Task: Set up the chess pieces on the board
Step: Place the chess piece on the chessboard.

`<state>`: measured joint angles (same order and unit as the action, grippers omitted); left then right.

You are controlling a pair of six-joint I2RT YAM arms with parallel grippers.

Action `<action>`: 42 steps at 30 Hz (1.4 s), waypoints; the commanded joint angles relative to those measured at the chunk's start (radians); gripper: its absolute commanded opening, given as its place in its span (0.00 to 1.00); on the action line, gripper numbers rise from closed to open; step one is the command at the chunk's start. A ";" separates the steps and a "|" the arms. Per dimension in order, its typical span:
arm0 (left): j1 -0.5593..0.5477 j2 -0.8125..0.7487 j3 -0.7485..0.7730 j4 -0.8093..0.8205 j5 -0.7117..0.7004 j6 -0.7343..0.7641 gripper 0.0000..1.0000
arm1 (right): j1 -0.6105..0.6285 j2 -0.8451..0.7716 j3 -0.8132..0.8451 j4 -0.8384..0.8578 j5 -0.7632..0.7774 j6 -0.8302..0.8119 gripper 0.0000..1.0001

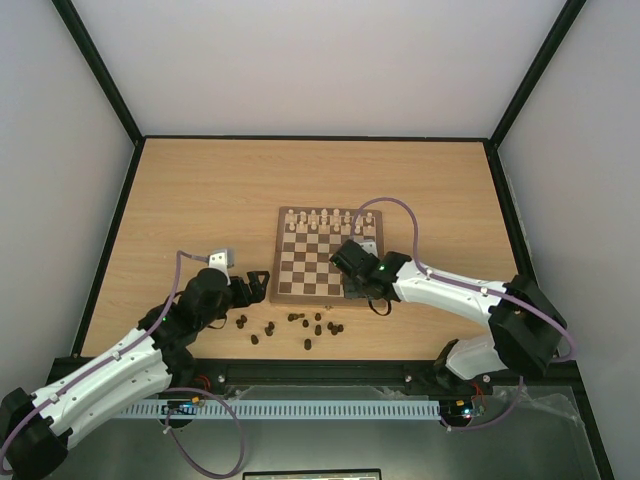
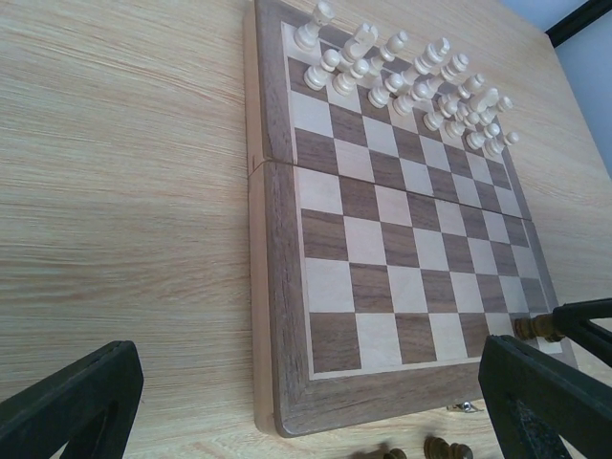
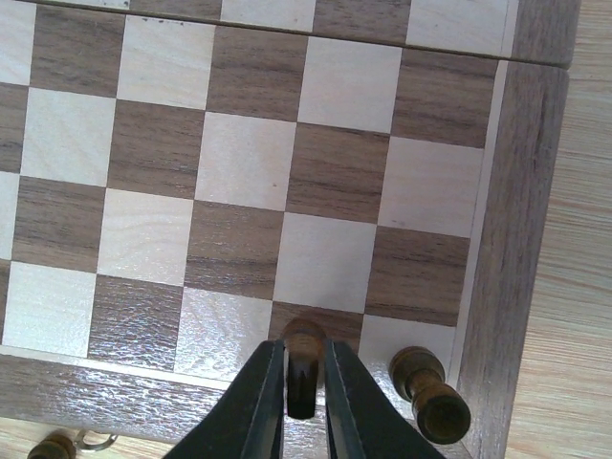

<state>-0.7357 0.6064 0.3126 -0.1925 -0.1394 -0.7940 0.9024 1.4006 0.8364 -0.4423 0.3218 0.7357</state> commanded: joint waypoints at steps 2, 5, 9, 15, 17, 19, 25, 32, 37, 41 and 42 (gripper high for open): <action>-0.003 -0.004 -0.010 0.021 -0.013 -0.007 0.99 | -0.004 0.017 -0.015 -0.041 -0.001 -0.010 0.17; -0.003 -0.001 -0.005 0.016 -0.014 -0.006 0.99 | -0.004 0.016 -0.015 -0.039 -0.002 -0.013 0.20; -0.002 -0.003 0.002 0.007 -0.017 -0.007 0.99 | -0.004 -0.006 -0.006 -0.043 -0.010 -0.019 0.22; -0.003 -0.001 0.005 -0.001 -0.030 -0.008 0.99 | 0.000 -0.100 0.010 -0.059 -0.042 -0.043 0.26; -0.002 0.001 0.006 -0.004 -0.032 -0.010 0.99 | 0.012 -0.127 0.019 -0.079 -0.040 -0.039 0.27; -0.002 0.002 0.006 -0.005 -0.036 -0.011 0.99 | 0.038 -0.153 0.024 -0.095 -0.038 -0.030 0.27; -0.002 0.000 0.010 -0.013 -0.063 -0.013 0.99 | 0.160 -0.184 0.004 -0.089 -0.085 0.016 0.29; -0.003 -0.019 0.024 -0.044 -0.104 -0.013 0.99 | 0.293 -0.135 -0.042 -0.054 -0.090 0.070 0.29; -0.002 -0.021 0.024 -0.051 -0.104 -0.016 0.99 | 0.327 -0.065 -0.043 -0.054 -0.106 0.074 0.28; -0.002 -0.021 0.018 -0.050 -0.100 -0.023 0.99 | 0.340 -0.027 -0.045 -0.043 -0.118 0.068 0.28; -0.002 -0.020 0.017 -0.049 -0.098 -0.025 0.99 | 0.341 -0.020 -0.046 -0.038 -0.124 0.067 0.28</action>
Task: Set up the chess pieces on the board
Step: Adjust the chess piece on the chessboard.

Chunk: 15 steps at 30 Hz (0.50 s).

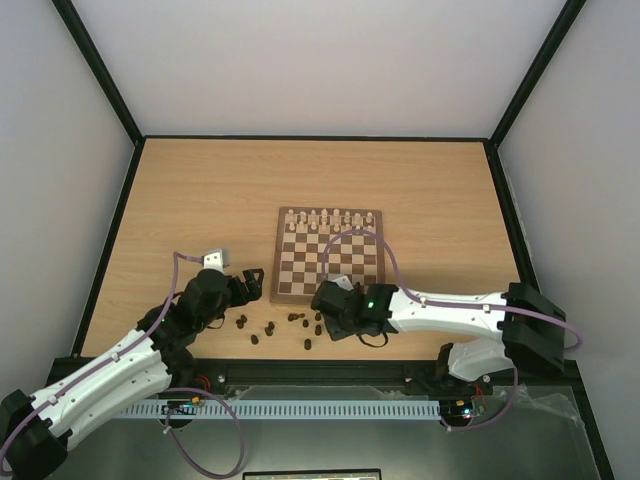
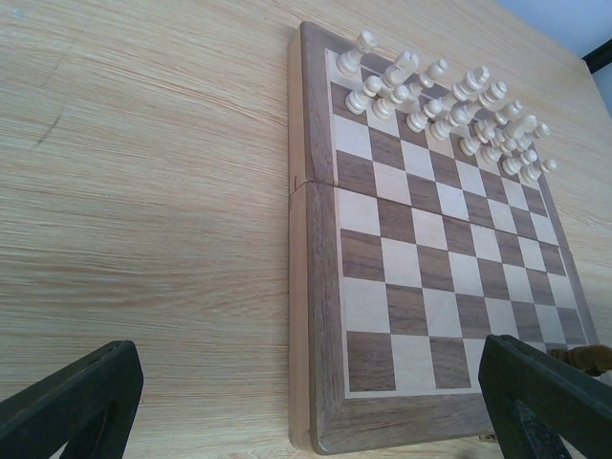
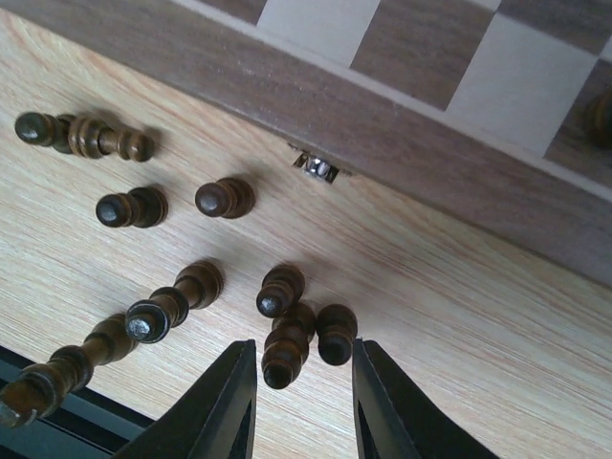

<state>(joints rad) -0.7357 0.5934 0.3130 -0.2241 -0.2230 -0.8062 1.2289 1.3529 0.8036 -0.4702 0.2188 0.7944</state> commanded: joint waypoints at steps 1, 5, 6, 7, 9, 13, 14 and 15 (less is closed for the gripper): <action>-0.002 -0.008 0.015 -0.017 -0.015 -0.013 0.99 | 0.016 0.033 -0.014 -0.005 -0.024 0.007 0.28; -0.003 -0.007 0.012 -0.012 -0.013 -0.015 0.99 | 0.020 0.055 -0.014 0.001 -0.036 0.000 0.28; -0.002 -0.006 0.012 -0.011 -0.013 -0.016 0.99 | 0.021 0.059 -0.015 0.002 -0.037 -0.001 0.28; -0.002 -0.003 0.012 -0.011 -0.012 -0.016 0.99 | 0.023 0.063 -0.016 0.002 -0.040 -0.001 0.28; -0.002 -0.003 0.010 -0.007 -0.012 -0.016 0.99 | 0.024 0.072 -0.018 0.001 -0.043 -0.001 0.28; -0.003 0.003 0.006 0.000 -0.009 -0.017 0.99 | 0.027 0.085 -0.023 0.006 -0.051 -0.002 0.25; -0.002 0.004 0.005 0.003 -0.007 -0.017 0.99 | 0.028 0.088 -0.024 0.008 -0.052 -0.001 0.24; -0.002 0.006 0.005 0.004 -0.006 -0.017 0.99 | 0.027 0.091 -0.024 0.008 -0.052 -0.001 0.23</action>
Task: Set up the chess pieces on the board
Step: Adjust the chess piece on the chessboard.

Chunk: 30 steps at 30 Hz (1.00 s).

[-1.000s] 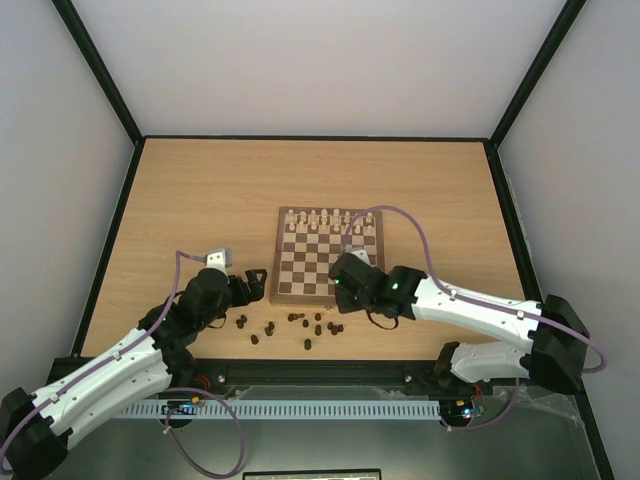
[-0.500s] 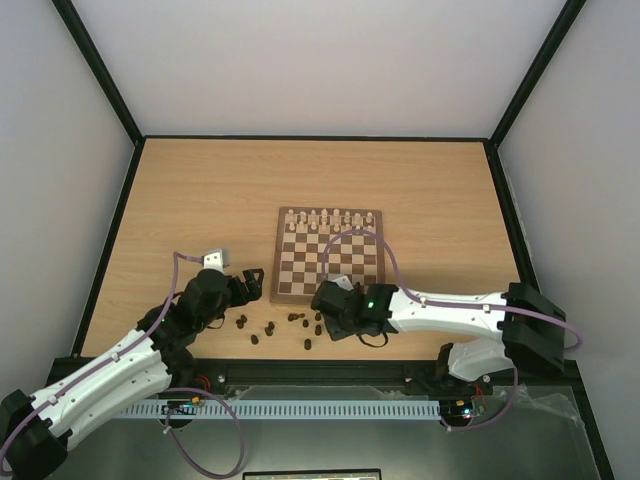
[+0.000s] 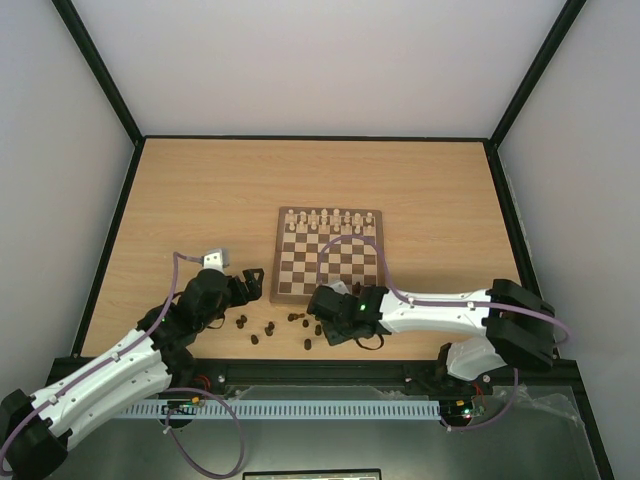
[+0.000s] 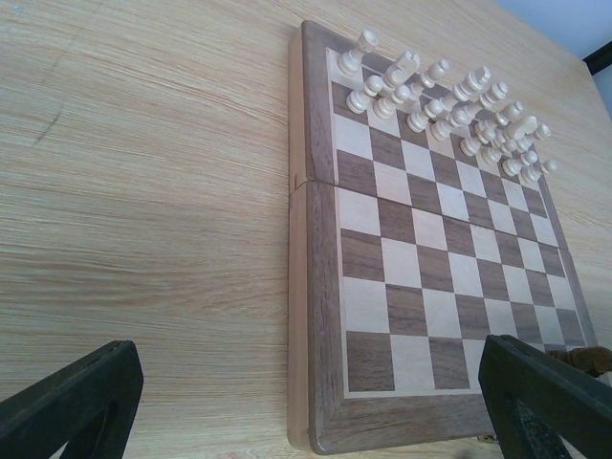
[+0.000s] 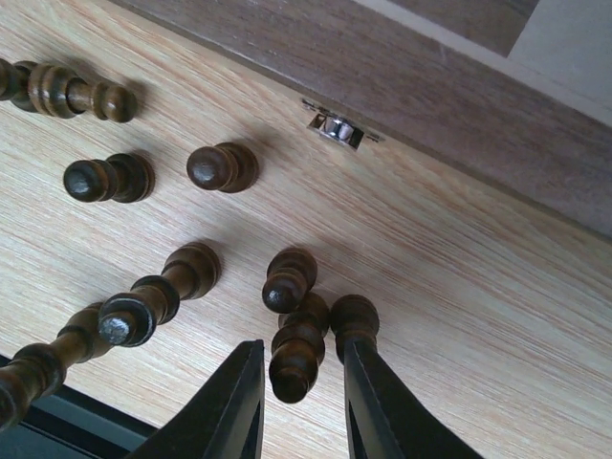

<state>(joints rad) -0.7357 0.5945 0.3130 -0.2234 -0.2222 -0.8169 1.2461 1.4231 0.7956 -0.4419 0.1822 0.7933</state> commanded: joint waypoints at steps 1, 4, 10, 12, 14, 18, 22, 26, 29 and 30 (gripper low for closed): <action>-0.002 0.007 0.005 0.004 -0.005 -0.007 0.99 | 0.010 0.024 -0.015 -0.019 -0.018 0.000 0.23; -0.002 0.006 0.002 0.005 -0.004 -0.007 0.99 | 0.012 0.031 -0.015 -0.017 -0.021 -0.001 0.20; -0.002 0.006 -0.007 0.012 0.001 -0.010 0.99 | 0.012 0.033 -0.015 -0.009 -0.031 -0.003 0.10; -0.002 0.008 -0.008 0.016 0.001 -0.010 0.99 | 0.013 0.031 -0.012 -0.011 -0.034 -0.004 0.07; -0.002 0.011 -0.007 0.018 0.001 -0.010 0.99 | 0.014 0.023 -0.009 -0.018 -0.034 -0.004 0.06; -0.002 0.016 -0.006 0.024 0.004 -0.010 0.99 | 0.019 -0.006 -0.007 -0.038 -0.046 -0.004 0.06; -0.002 0.022 -0.008 0.028 0.006 -0.010 0.99 | 0.021 -0.029 -0.016 -0.066 -0.048 -0.004 0.06; -0.002 0.028 -0.008 0.034 0.006 -0.008 0.99 | 0.021 -0.064 -0.035 -0.078 -0.044 0.004 0.06; -0.002 0.032 -0.010 0.041 0.009 -0.010 0.99 | 0.021 -0.059 -0.044 -0.088 -0.028 0.008 0.06; -0.002 0.034 -0.011 0.044 0.010 -0.010 0.99 | 0.021 -0.055 -0.047 -0.087 -0.027 0.008 0.06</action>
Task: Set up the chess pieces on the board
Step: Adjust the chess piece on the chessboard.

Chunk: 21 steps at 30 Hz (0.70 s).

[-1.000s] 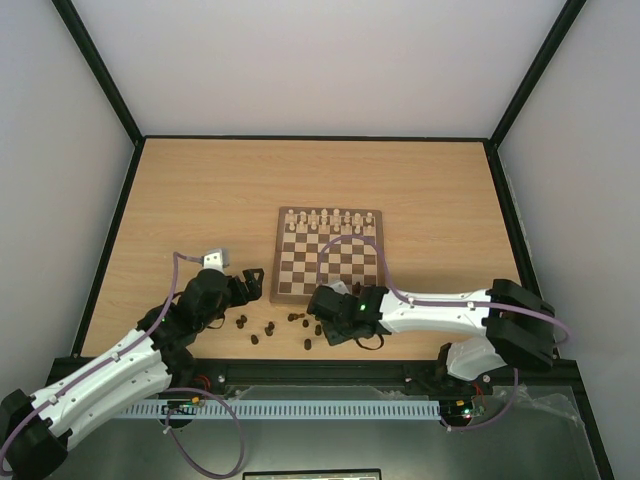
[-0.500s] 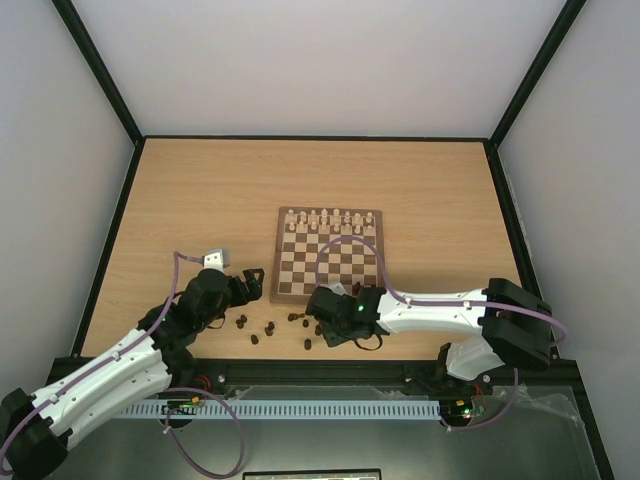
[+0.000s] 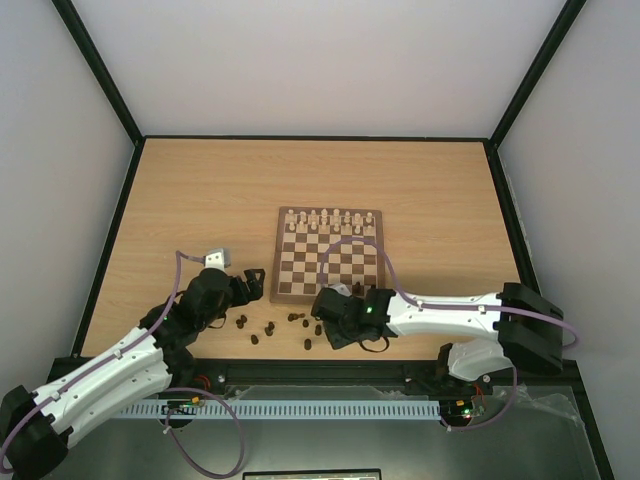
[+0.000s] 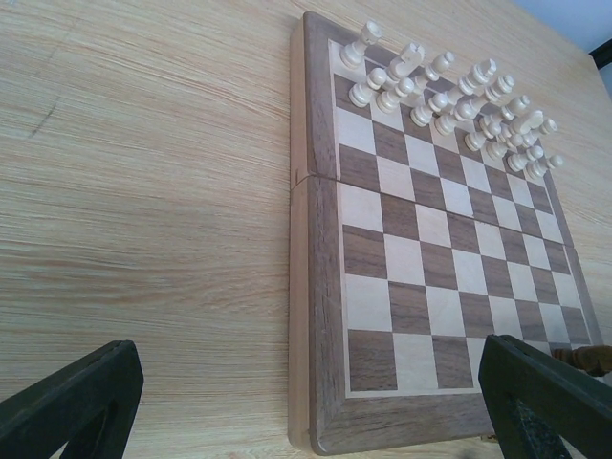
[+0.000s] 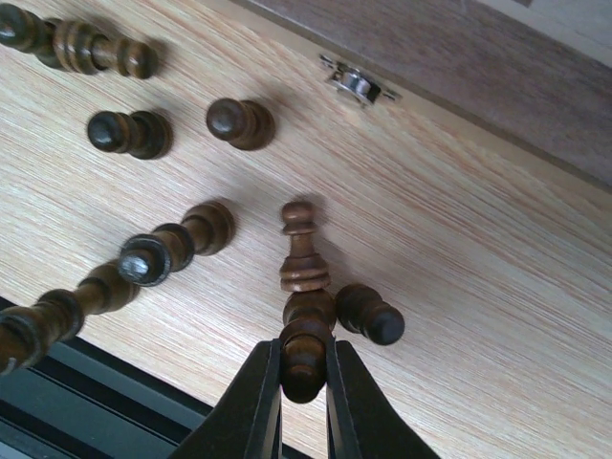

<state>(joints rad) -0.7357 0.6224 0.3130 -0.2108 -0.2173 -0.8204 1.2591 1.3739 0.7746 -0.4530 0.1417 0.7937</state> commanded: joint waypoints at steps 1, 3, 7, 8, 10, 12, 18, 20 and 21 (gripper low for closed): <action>-0.002 0.008 -0.010 0.033 0.005 -0.006 0.99 | 0.008 0.000 -0.027 -0.071 0.013 0.008 0.07; -0.002 0.012 -0.009 0.035 0.006 -0.007 0.99 | 0.008 0.013 -0.028 -0.056 0.009 0.005 0.07; -0.003 0.011 -0.011 0.034 0.006 -0.006 0.99 | 0.008 0.038 -0.026 -0.042 0.010 -0.001 0.07; -0.003 0.011 -0.011 0.033 0.006 -0.006 0.99 | 0.008 0.046 -0.026 -0.039 0.011 -0.003 0.07; -0.002 0.009 -0.012 0.032 0.006 -0.007 0.99 | 0.008 0.061 -0.028 -0.031 0.011 -0.006 0.08; -0.002 0.007 -0.012 0.033 0.006 -0.008 0.99 | 0.008 0.074 -0.030 -0.019 0.008 -0.009 0.08; -0.002 0.007 -0.015 0.032 0.006 -0.007 0.99 | 0.008 0.064 -0.019 -0.025 0.009 -0.007 0.23; -0.002 0.006 -0.017 0.031 0.006 -0.006 0.99 | 0.008 0.037 -0.013 -0.040 0.014 -0.004 0.28; -0.002 0.006 -0.016 0.033 0.006 -0.008 0.99 | 0.008 0.023 -0.010 -0.048 0.017 -0.003 0.30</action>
<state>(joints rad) -0.7357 0.6327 0.3126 -0.1925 -0.2108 -0.8207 1.2594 1.4284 0.7616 -0.4290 0.1474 0.7898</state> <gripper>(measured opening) 0.991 0.271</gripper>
